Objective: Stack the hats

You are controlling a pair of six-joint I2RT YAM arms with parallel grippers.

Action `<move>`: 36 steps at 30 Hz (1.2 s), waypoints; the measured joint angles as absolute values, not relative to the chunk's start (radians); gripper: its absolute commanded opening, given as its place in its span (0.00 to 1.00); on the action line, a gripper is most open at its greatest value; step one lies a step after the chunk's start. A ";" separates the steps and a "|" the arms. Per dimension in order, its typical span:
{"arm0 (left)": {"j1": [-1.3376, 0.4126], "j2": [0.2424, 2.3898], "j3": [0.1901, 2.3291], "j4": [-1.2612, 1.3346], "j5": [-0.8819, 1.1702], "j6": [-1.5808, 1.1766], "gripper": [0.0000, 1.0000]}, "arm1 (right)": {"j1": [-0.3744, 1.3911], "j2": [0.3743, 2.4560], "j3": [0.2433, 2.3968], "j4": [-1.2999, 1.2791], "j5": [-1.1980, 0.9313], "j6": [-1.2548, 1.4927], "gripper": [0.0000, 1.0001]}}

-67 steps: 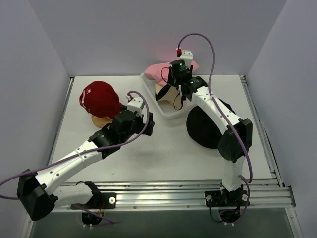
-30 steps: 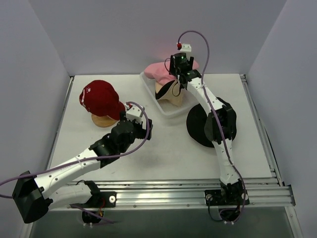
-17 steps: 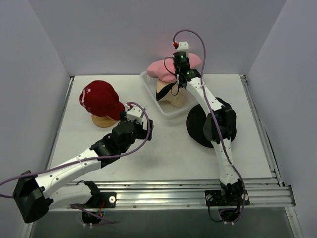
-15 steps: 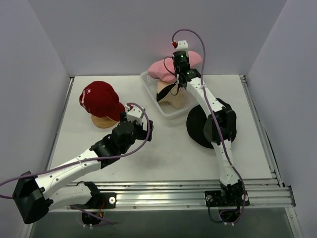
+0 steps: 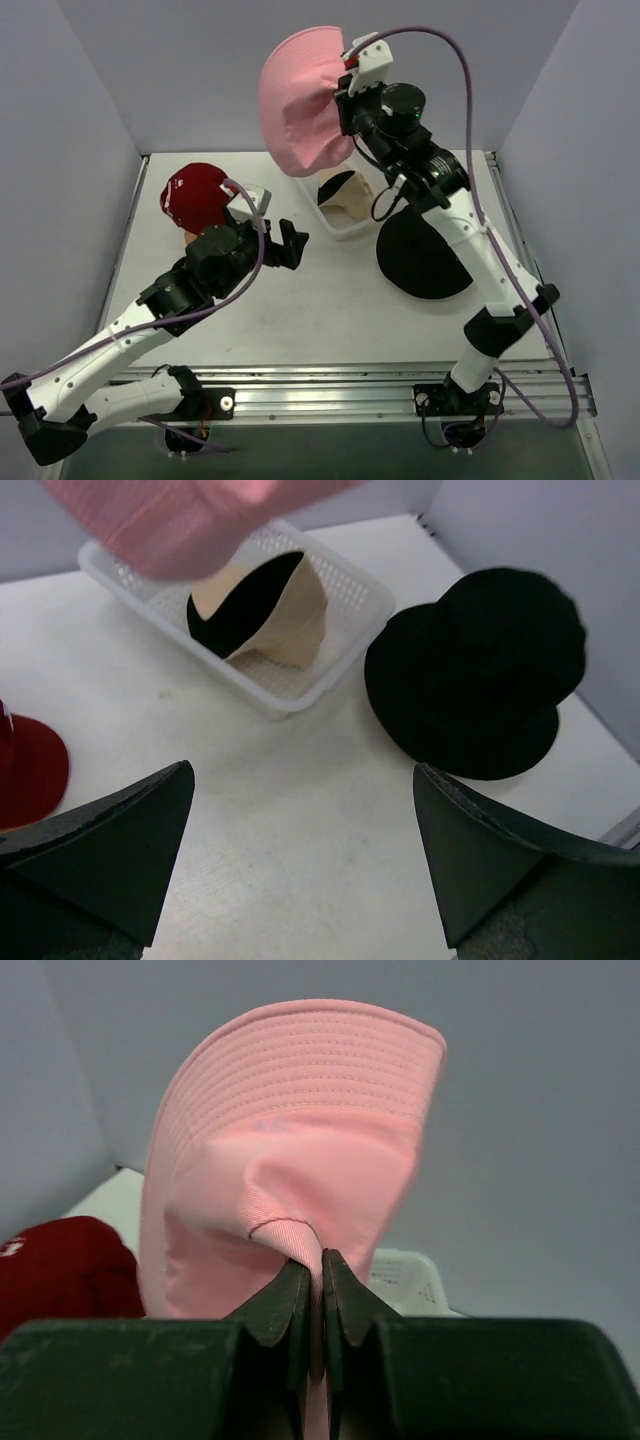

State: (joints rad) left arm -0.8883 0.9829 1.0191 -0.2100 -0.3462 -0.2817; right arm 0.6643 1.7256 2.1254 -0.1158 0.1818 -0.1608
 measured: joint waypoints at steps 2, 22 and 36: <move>-0.887 0.972 1.109 -0.279 -0.324 -0.289 1.00 | 0.677 1.652 2.111 -0.153 0.134 -0.128 0.00; -0.882 0.770 1.204 -0.632 -0.091 -0.329 1.00 | 0.822 1.085 1.320 -0.184 -0.119 0.192 0.00; -0.881 0.736 1.086 -0.687 -0.107 -0.382 0.94 | 0.858 0.981 1.231 -0.131 -0.147 0.270 0.00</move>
